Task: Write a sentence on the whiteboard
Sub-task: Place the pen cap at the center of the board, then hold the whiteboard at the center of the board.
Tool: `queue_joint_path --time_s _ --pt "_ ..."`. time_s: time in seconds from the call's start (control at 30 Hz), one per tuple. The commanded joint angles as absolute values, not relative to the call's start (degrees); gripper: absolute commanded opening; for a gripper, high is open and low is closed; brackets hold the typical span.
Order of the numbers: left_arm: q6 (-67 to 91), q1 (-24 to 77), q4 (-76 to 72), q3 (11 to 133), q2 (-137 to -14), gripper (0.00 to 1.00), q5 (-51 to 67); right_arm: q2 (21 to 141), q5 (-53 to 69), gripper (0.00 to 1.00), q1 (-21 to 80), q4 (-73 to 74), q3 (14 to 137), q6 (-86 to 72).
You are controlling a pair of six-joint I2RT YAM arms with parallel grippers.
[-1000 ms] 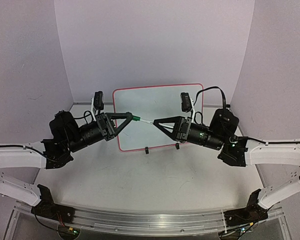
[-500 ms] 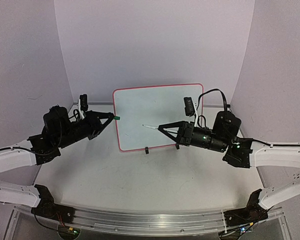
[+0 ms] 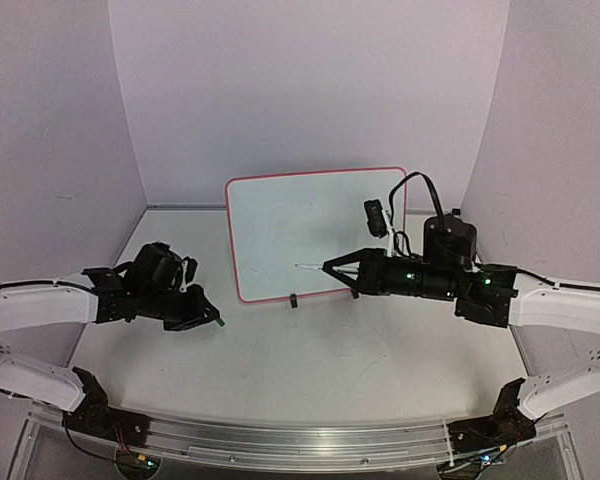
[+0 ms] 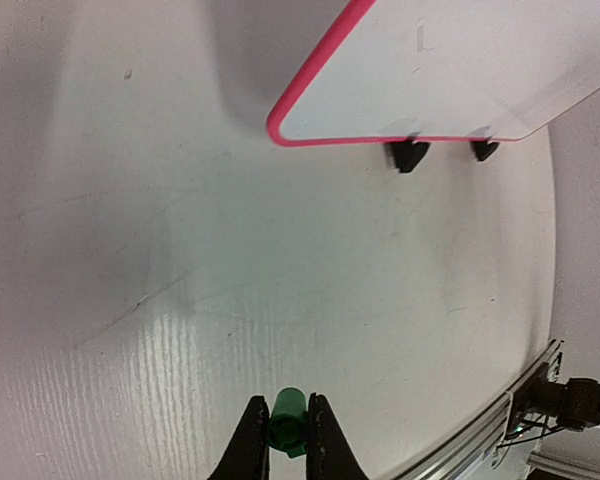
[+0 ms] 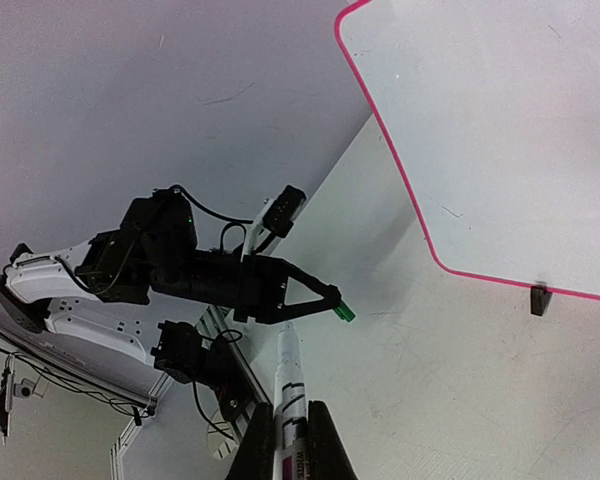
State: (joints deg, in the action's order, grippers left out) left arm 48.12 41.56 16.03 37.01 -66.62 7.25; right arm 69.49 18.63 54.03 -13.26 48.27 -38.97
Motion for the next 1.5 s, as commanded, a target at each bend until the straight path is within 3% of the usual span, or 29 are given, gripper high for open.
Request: queue_joint_path --time_s 0.0,0.3,0.5,0.6,0.73,0.93,1.0,1.03,1.47 --pt "44.55 40.14 15.01 38.29 -73.59 0.0 11.22 71.11 17.49 0.0 54.1 -11.96 49.52 -38.73" --pt "42.29 38.38 12.49 41.25 -83.22 0.0 14.59 73.05 18.45 0.0 54.21 -11.95 49.29 -38.43" --pt "41.99 37.45 12.25 41.68 -86.64 0.13 15.31 72.17 18.21 0.0 54.19 -11.95 47.97 -38.21" --pt "42.05 37.27 12.27 41.61 -87.97 0.25 15.68 71.33 17.81 0.0 54.2 -11.95 47.16 -38.09" --pt "42.5 37.27 13.29 41.65 -88.35 0.51 14.97 70.36 17.2 0.0 54.21 -11.87 46.12 -38.09" --pt "41.76 36.92 17.16 42.56 -85.86 0.78 11.32 70.0 16.32 0.0 54.26 -11.68 45.88 -37.99" --pt "40.98 36.71 19.17 43.21 -84.98 0.95 10.44 69.0 14.68 0.0 54.32 -11.68 45.25 -38.05" --pt "40.48 36.6 20.07 43.56 -84.37 0.99 9.87 68.26 13.65 0.0 54.37 -11.82 44.78 -38.06" --pt "21.4 28.54 38.7 58.38 -77.69 0.99 12.95 66.09 8.65 0.0 54.44 -7.13 47.38 -36.21"
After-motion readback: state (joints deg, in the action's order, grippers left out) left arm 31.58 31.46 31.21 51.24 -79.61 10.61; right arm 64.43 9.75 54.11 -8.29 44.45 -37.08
